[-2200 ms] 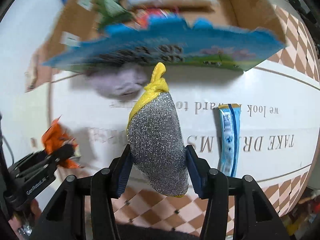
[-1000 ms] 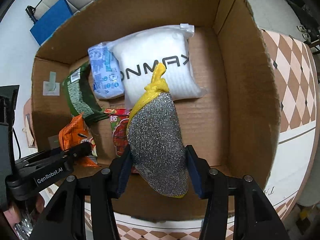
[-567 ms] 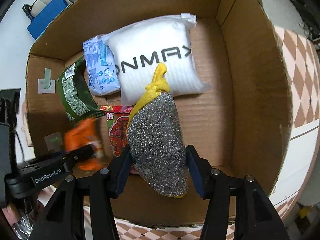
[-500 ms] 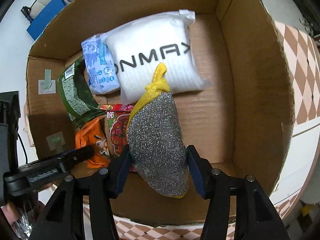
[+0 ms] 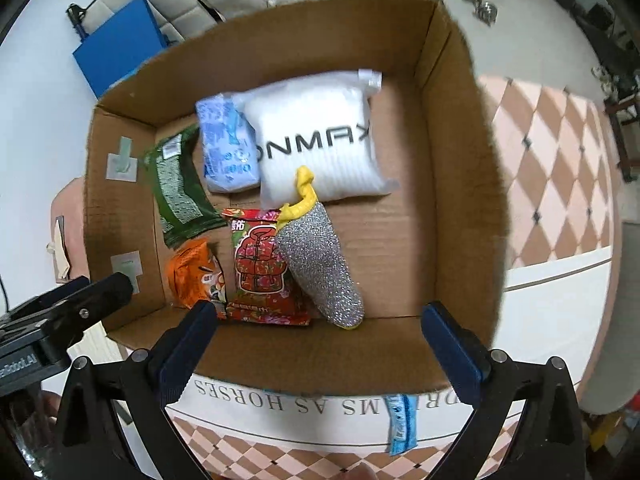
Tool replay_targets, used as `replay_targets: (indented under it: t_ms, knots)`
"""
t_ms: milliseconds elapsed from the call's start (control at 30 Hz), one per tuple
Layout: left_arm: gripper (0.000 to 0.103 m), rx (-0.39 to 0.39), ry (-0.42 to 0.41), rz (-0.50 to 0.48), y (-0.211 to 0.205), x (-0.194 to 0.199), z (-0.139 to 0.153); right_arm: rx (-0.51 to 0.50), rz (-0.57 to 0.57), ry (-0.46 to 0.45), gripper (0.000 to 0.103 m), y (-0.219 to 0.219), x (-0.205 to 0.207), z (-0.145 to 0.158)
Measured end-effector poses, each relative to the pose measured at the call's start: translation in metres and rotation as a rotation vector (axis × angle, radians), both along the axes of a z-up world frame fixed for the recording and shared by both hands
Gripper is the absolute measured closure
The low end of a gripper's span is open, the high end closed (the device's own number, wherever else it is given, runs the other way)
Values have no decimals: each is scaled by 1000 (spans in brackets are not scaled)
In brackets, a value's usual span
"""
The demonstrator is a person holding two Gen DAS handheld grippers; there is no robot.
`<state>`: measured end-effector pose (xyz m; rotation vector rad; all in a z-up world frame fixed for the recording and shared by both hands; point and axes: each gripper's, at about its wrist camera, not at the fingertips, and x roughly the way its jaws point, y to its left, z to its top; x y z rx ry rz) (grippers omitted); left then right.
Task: Organize soft objects
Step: 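Grasp lavender towel with left gripper while right gripper grasps blue snack stick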
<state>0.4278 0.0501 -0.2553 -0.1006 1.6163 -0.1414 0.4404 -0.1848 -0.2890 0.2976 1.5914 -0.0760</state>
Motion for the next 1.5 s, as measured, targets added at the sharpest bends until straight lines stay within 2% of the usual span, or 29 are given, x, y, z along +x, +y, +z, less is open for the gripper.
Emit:
replay_targets:
  t_ms: [100, 167, 267, 333, 400, 467, 533, 667, 833, 933, 1067, 1233, 1300, 1400, 1500]
  knots:
    - [7, 36, -43, 34, -4, 0, 15, -41, 25, -47, 0, 8, -7, 20]
    - [7, 80, -87, 101, 7, -10, 25, -51, 39, -79, 0, 4, -16, 39]
    - [7, 94, -153, 172, 20, -46, 31, -64, 35, -139, 0, -1, -37, 56]
    - [7, 45, -128, 247, 30, -74, 17, -72, 19, -178, 0, -8, -54, 63]
    - [7, -24, -61, 321, 35, -91, -7, -81, -24, -217, 0, -19, -81, 64]
    - [7, -88, 8, 401, 38, -107, -35, -78, -68, -236, 0, -29, -105, 56]
    - [7, -101, 46, 436, 34, -114, -55, -90, -100, -230, 0, -36, -128, 43]
    - [7, -72, 52, 412, 11, -107, -82, -135, -128, -210, 0, -44, -171, 14]
    - [7, -11, 49, 367, -19, -92, -109, -137, -103, -164, 0, -47, -194, -13]
    - [7, 62, 56, 357, -26, -89, -126, -136, -114, -155, 0, -51, -197, -19]
    - [7, 113, 85, 321, -14, -105, -135, -167, -94, -186, 0, -48, -201, -18]
    - [7, 325, 27, 135, 13, -158, -126, -197, -28, -176, 0, -40, -199, -21]
    - [7, 320, 49, 139, 27, -172, -124, -201, 9, -164, 0, -35, -197, -26]
    - [7, 200, 77, 233, 44, -177, -115, -190, 47, -143, 0, -29, -194, -35]
    - [7, 129, 56, 276, 41, -164, -110, -185, 61, -96, 0, -27, -190, -50]
